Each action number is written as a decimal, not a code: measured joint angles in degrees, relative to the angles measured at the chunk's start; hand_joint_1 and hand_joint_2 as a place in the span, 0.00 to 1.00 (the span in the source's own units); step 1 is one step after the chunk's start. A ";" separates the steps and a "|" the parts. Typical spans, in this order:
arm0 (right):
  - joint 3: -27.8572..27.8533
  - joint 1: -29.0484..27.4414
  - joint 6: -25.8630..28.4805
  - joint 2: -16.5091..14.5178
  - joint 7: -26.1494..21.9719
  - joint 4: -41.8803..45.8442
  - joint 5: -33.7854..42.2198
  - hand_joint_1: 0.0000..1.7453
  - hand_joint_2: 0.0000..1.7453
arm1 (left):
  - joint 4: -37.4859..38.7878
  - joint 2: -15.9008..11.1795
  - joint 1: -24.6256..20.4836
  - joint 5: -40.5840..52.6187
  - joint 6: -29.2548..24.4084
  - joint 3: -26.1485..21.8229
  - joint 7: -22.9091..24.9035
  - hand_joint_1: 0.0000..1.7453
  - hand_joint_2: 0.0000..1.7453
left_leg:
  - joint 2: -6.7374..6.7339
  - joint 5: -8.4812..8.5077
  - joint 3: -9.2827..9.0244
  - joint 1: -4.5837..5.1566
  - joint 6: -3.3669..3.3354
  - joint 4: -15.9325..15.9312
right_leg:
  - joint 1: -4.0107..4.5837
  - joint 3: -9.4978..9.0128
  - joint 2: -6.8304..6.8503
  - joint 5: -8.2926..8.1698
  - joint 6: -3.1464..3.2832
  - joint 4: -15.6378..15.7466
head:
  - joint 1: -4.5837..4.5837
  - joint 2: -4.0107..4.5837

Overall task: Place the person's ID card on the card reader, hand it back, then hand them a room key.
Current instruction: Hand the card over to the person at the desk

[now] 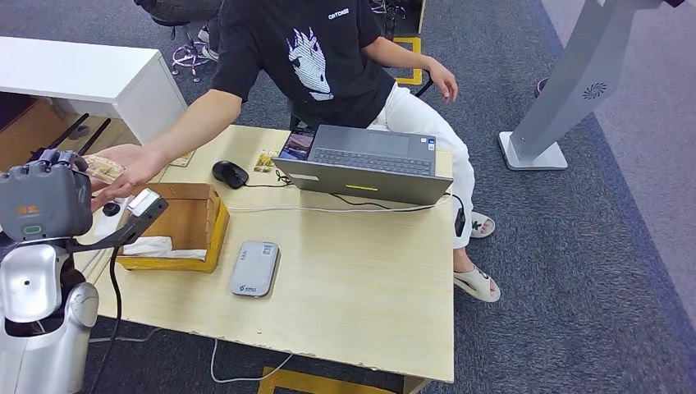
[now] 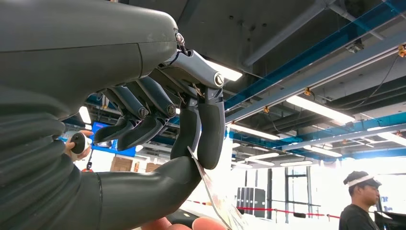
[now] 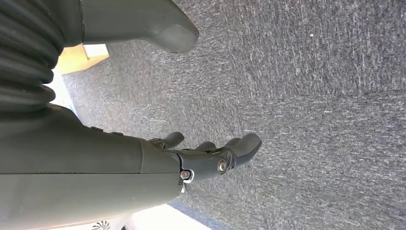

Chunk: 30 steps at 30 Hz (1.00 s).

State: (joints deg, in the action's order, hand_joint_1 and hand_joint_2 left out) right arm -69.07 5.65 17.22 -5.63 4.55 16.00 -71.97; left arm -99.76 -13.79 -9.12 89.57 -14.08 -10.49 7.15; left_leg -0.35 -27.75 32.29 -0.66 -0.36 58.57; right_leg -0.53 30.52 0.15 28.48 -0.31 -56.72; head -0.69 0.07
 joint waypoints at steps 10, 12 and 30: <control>0.00 0.05 0.14 0.04 -0.15 0.00 -0.17 0.00 1.00 | 1.92 -0.38 -0.86 0.02 0.84 1.92 3.37 0.23 1.00 | 0.01 0.00 0.00 0.01 0.00 0.00 | -0.01 0.02 0.01 0.00 0.00 0.01 | 0.00 0.00; -0.01 0.10 0.27 0.05 0.04 0.00 -0.19 0.00 1.00 | 2.53 -0.37 -1.29 0.02 0.55 3.31 3.97 0.00 1.00 | 0.01 0.00 0.00 0.01 0.00 0.00 | -0.01 0.01 0.02 -0.01 0.01 0.01 | 0.00 0.00; -0.95 0.22 -0.26 0.04 0.87 0.00 0.10 0.00 1.00 | -0.69 3.82 -2.83 0.02 0.30 6.57 1.01 0.00 0.00 | -0.05 0.01 0.01 0.00 0.01 0.01 | 0.00 0.03 -0.05 -0.05 0.04 -0.01 | 0.01 0.00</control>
State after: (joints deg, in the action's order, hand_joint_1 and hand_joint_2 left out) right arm -70.02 5.87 16.96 -5.59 5.42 16.00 -71.88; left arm -100.45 -9.97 -11.95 89.59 -13.78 -3.92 8.16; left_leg -0.40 -27.74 32.30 -0.66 -0.36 58.58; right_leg -0.53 30.56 0.10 28.44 -0.26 -56.73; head -0.69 0.07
